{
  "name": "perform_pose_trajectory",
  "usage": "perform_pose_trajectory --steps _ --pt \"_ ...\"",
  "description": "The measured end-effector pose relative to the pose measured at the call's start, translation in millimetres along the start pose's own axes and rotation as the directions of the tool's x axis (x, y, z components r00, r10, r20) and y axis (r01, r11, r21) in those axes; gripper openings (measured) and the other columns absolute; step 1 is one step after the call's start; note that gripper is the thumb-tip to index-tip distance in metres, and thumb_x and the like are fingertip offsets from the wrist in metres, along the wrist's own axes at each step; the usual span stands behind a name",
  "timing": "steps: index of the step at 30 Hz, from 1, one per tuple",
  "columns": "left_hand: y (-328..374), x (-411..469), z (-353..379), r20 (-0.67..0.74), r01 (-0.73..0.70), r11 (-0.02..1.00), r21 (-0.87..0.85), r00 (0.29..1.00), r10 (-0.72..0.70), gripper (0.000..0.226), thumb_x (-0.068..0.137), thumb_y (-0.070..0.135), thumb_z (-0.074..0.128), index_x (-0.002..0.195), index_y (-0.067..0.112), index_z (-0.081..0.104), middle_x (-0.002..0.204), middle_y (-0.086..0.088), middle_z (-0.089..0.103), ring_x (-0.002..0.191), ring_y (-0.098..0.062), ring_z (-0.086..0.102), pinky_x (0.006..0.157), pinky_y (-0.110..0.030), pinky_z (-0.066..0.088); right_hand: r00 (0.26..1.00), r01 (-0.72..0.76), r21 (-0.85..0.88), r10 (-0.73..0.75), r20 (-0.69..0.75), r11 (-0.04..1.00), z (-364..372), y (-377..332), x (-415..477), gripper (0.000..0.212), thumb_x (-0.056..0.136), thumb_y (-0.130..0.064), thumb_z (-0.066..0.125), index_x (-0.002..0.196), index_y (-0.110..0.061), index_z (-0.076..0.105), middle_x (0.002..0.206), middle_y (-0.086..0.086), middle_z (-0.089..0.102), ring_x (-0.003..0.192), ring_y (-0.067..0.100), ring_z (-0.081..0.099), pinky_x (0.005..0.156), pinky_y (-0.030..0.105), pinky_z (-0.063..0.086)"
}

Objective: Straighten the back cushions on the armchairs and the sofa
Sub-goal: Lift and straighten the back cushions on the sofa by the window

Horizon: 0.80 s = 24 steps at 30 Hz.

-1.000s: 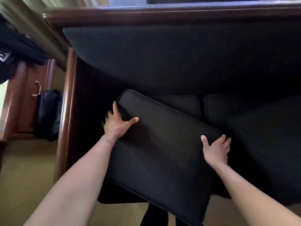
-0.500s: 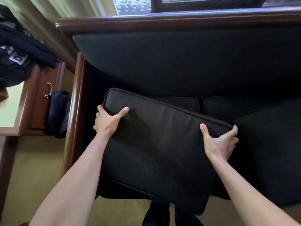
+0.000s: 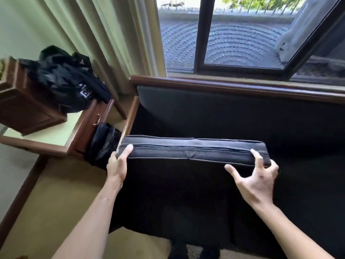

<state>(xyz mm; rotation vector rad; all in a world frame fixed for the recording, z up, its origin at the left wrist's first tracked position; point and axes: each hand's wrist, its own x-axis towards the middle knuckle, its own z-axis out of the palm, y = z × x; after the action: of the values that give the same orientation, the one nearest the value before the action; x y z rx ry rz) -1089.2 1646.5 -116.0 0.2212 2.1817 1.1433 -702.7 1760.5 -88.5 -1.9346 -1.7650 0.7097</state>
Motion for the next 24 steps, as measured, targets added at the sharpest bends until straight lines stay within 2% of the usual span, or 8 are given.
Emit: perform_pose_trajectory --steps 2,5,9,12,15,18,21,24 --pt "-12 -10 -9 0.075 -0.052 0.994 0.093 0.996 0.045 0.098 0.066 0.09 0.067 0.134 0.02 0.062 0.135 0.0 0.068 0.127 -0.024 0.061 0.115 -0.044 0.042 0.998 0.049 -0.273 -0.035 0.056 0.961 2 0 -2 0.111 0.061 -0.079 0.076 0.151 -0.032 0.032 0.158 0.03 0.014 0.146 0.052 0.017 0.11 0.069 0.03" --pt "-16 -22 -14 0.131 -0.144 0.982 0.124 0.983 0.127 0.085 0.072 0.08 0.064 0.13 0.019 0.054 0.131 -0.002 0.066 0.124 -0.022 0.061 0.115 -0.044 0.042 0.94 0.335 -0.539 -0.236 0.245 0.773 13 -18 -1 0.12 0.064 -0.093 0.056 0.158 -0.026 0.021 0.167 0.024 0.013 0.155 0.043 0.004 0.116 0.071 0.007" --pt "-17 -36 -26 0.287 -0.325 0.942 0.082 0.913 0.29 0.096 0.087 0.058 0.07 0.163 0.025 0.022 0.158 0.01 0.034 0.146 -0.002 0.034 0.125 -0.027 0.023 0.73 0.662 -0.452 -0.378 0.569 0.598 50 -73 -1 0.129 0.059 -0.09 0.058 0.16 -0.021 0.019 0.162 0.009 0.029 0.153 0.035 0.017 0.12 0.065 0.006" --pt "-26 -33 -45 0.481 -0.356 0.912 0.202 0.847 0.224 0.11 0.075 0.032 0.096 0.158 0.036 0.023 0.145 0.028 0.04 0.128 0.016 0.044 0.11 -0.009 0.031 0.609 0.781 -0.387 -0.464 0.643 0.49 81 -102 -14 0.124 0.05 -0.08 0.071 0.15 -0.016 0.035 0.133 0.004 0.051 0.125 0.03 0.049 0.115 0.056 0.026" --pt "-34 -17 -57 0.514 -0.416 0.855 0.309 0.83 0.218 0.139 0.046 0.023 0.104 0.157 0.041 0.024 0.141 0.02 0.051 0.128 0.0 0.055 0.117 -0.028 0.041 0.604 0.79 -0.342 -0.553 0.574 0.508 91 -103 -25 0.095 0.052 -0.068 0.075 0.13 -0.019 0.049 0.113 -0.002 0.056 0.103 0.024 0.056 0.098 0.043 0.039" --pt "-35 -10 -52 0.533 -0.411 0.867 0.281 0.818 0.215 0.141 0.04 0.02 0.104 0.158 0.043 0.031 0.144 0.018 0.054 0.133 -0.007 0.054 0.121 -0.035 0.04 0.617 0.781 -0.318 -0.582 0.53 0.538 83 -93 -30 0.07 0.057 -0.048 0.072 0.119 -0.022 0.054 0.104 -0.006 0.057 0.097 0.022 0.057 0.092 0.04 0.039" --pt "-23 -15 -43 0.536 -0.464 0.842 0.275 0.801 0.266 0.118 0.038 0.03 0.103 0.136 0.058 0.042 0.137 0.009 0.06 0.127 -0.008 0.06 0.114 -0.041 0.049 0.652 0.749 -0.269 -0.602 0.461 0.605 68 -83 -35 0.06 0.056 -0.033 0.07 0.114 -0.021 0.058 0.101 -0.006 0.06 0.093 0.024 0.06 0.09 0.04 0.039" --pt "14 -40 -40 0.545 -0.536 0.802 0.263 0.769 0.335 0.097 0.05 0.019 0.103 0.125 0.042 0.047 0.118 0.01 0.067 0.106 0.005 0.065 0.098 -0.032 0.054 0.68 0.724 -0.196 -0.637 0.363 0.661 37 -74 -31 0.064 0.058 -0.039 0.079 0.116 -0.018 0.06 0.103 -0.006 0.064 0.095 0.022 0.061 0.092 0.04 0.041"
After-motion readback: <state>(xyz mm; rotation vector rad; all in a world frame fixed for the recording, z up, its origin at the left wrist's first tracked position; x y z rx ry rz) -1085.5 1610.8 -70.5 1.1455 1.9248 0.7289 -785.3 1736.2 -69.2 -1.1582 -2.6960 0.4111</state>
